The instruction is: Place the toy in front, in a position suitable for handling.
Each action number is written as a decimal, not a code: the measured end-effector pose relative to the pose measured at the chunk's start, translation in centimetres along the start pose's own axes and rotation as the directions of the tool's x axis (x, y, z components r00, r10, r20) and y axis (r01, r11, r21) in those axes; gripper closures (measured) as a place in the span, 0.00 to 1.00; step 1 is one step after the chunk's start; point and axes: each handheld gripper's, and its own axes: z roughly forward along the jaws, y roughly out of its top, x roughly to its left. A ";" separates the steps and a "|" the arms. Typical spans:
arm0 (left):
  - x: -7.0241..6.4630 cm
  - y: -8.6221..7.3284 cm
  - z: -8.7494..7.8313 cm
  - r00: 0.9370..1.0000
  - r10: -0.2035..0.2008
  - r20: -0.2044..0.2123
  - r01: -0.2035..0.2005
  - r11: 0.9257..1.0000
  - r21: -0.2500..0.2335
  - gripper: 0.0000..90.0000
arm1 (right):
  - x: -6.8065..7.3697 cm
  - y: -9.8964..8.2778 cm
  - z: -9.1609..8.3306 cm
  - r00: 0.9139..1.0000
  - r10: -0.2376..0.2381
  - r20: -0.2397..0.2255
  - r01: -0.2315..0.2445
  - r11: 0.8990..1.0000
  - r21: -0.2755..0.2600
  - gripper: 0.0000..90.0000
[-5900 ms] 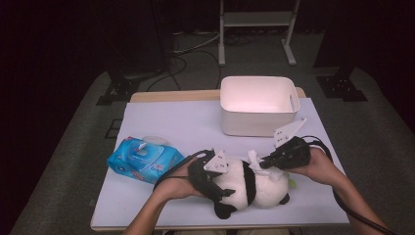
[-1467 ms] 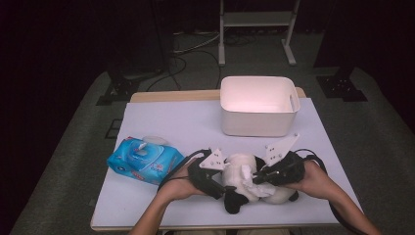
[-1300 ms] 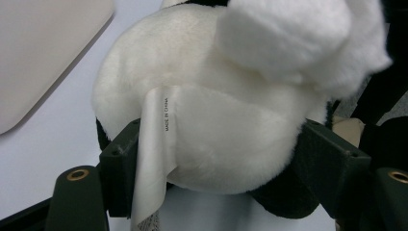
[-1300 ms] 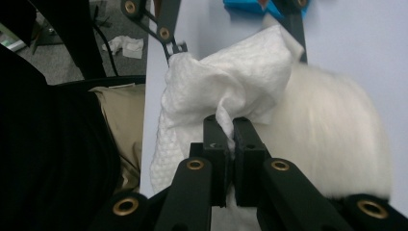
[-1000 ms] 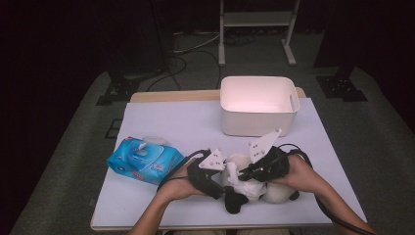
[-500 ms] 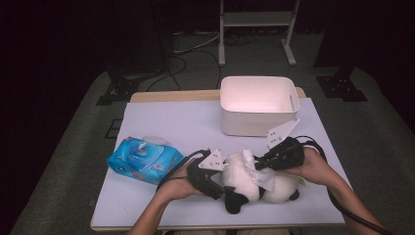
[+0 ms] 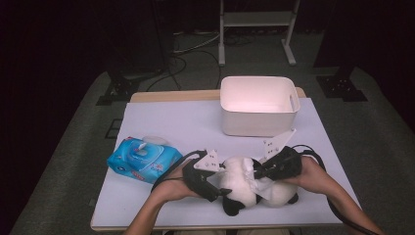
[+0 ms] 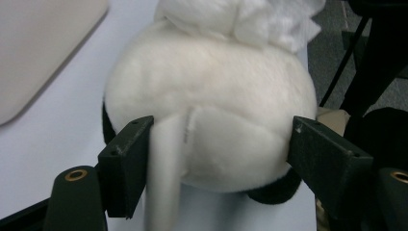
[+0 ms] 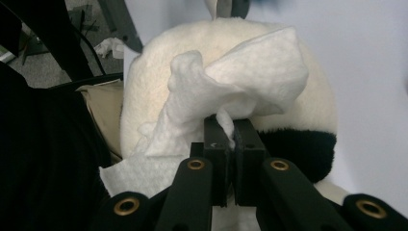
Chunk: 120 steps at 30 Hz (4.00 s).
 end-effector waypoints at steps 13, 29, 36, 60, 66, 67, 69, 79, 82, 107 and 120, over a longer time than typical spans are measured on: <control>-0.4 1.6 0.7 1.000 0.022 0.018 -0.022 1.000 0.005 0.28 | 1.8 -0.7 -0.2 1.000 -0.015 -0.010 0.015 1.000 -0.008 0.96; -1.2 1.9 1.2 0.999 0.054 0.007 -0.054 0.998 0.021 0.29 | 1.4 2.8 0.0 0.996 -0.080 -0.038 0.080 0.997 -0.010 0.95; -1.5 2.0 1.3 0.997 0.073 0.002 -0.073 0.997 0.013 0.29 | 0.7 2.6 -0.6 0.998 -0.060 -0.025 0.059 0.998 -0.025 0.95; -1.5 2.1 0.8 0.997 0.075 0.016 -0.075 0.997 0.007 0.28 | -0.8 1.8 -0.7 1.000 -0.010 0.006 0.010 1.000 -0.004 0.95; -1.4 2.7 0.6 0.998 0.066 0.005 -0.065 0.998 -0.023 0.25 | -0.2 1.4 -0.5 1.000 0.002 0.002 -0.002 1.000 -0.014 0.96; -1.3 2.8 0.6 0.998 0.063 0.003 -0.062 0.998 -0.030 0.24 | -0.1 1.3 -0.5 1.000 -0.003 0.004 0.003 1.000 -0.015 0.96; -1.2 3.1 0.6 0.998 0.060 0.002 -0.060 0.998 -0.023 0.23 | 0.2 1.2 -0.6 1.000 -0.005 -0.001 0.005 1.000 -0.020 0.96; -1.3 2.9 1.7 0.998 0.041 0.046 -0.041 0.999 0.000 0.25 | 0.7 1.7 -1.1 0.999 -0.039 -0.004 0.039 0.999 0.004 0.95; -1.6 3.0 1.7 0.998 0.052 0.044 -0.052 0.999 0.003 0.26 | 0.7 2.5 -1.0 0.998 -0.056 -0.007 0.056 0.998 0.014 0.95; -1.6 2.6 1.5 0.997 0.067 0.046 -0.067 0.998 -0.008 0.26 | -1.0 -2.2 -2.5 0.997 0.072 -0.012 -0.072 0.997 -0.011 0.95; -2.1 3.0 1.6 0.995 0.091 0.042 -0.091 0.996 0.008 0.26 | -0.6 1.9 -1.2 0.999 -0.022 -0.044 0.021 1.000 -0.010 0.95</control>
